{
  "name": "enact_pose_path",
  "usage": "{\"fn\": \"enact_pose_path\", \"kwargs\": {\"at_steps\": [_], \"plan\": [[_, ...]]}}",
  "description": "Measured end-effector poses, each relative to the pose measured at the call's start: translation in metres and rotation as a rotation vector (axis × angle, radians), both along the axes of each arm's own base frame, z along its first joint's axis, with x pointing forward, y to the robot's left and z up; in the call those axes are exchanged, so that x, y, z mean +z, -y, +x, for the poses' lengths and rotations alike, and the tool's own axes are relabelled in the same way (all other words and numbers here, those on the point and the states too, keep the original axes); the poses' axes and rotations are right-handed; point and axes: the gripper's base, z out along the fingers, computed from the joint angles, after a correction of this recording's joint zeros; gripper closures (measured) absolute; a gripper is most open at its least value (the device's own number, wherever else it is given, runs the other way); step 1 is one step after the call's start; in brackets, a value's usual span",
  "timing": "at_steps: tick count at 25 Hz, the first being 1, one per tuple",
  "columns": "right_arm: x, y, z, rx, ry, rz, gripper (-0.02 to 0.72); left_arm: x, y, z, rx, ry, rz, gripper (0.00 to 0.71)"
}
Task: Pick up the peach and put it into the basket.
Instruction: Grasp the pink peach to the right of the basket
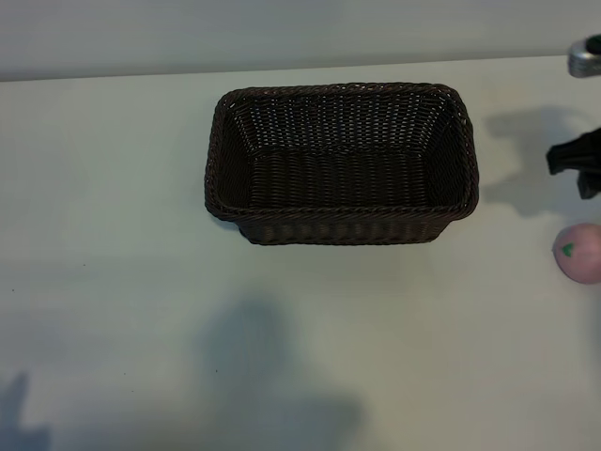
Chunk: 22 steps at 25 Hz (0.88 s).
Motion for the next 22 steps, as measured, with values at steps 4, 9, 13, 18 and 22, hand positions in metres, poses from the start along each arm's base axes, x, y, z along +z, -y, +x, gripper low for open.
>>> {"fn": "enact_pose_path", "kwargs": {"at_steps": [4,9,13,18,22], "plan": [[-0.02,0.01,-0.002,-0.02,-0.019,0.025,0.162,0.0,0.0,0.0,0.0,0.0,0.0,0.137],[-0.039,0.014,0.002,-0.031,-0.011,0.034,0.162,0.0,0.0,0.0,0.0,0.0,0.0,0.137],[-0.051,0.015,0.01,-0.037,-0.012,0.032,0.162,0.0,0.0,0.0,0.0,0.0,0.0,0.139],[-0.076,0.016,0.017,-0.05,-0.068,0.036,0.162,0.0,0.0,0.0,0.0,0.0,0.0,0.139],[-0.091,0.024,0.019,-0.088,-0.102,0.038,0.162,0.0,0.0,0.0,0.0,0.0,0.0,0.139]]}}
